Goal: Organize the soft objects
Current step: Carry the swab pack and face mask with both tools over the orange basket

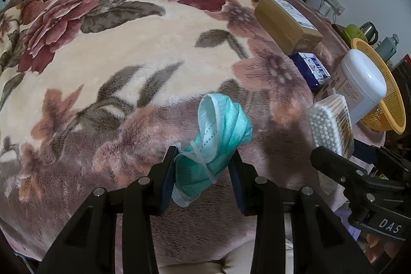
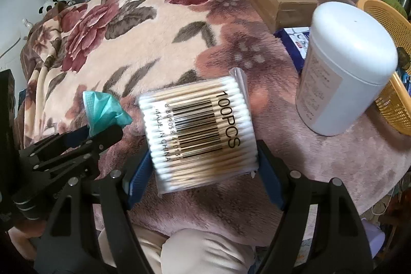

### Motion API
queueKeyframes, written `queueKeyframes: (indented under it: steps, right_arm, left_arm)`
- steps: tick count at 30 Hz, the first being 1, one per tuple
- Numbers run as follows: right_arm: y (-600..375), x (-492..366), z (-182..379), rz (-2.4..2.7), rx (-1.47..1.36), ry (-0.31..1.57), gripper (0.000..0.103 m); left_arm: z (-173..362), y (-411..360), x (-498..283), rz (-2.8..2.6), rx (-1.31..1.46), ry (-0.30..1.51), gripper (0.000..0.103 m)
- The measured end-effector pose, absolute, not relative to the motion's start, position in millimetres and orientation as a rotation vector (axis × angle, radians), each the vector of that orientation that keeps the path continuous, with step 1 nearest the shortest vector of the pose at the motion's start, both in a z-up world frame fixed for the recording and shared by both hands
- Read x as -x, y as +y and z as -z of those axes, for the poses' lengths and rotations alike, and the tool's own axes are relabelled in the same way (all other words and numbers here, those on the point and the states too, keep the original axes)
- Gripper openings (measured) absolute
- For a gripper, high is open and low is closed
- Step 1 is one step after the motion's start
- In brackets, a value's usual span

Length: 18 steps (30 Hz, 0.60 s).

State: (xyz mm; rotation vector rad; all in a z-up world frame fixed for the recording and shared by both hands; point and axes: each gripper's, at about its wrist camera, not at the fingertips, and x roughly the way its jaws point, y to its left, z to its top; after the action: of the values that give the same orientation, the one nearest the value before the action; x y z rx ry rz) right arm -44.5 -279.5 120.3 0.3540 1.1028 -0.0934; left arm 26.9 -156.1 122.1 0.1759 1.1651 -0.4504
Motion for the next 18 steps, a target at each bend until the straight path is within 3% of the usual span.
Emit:
queueKeyframes:
  steps: [18]
  right_arm:
    - [-312, 67, -153, 0.123, -0.368, 1.029, 0.076]
  left_arm:
    - [-147, -193, -16, 0.488, -0.199, 1.131, 0.04]
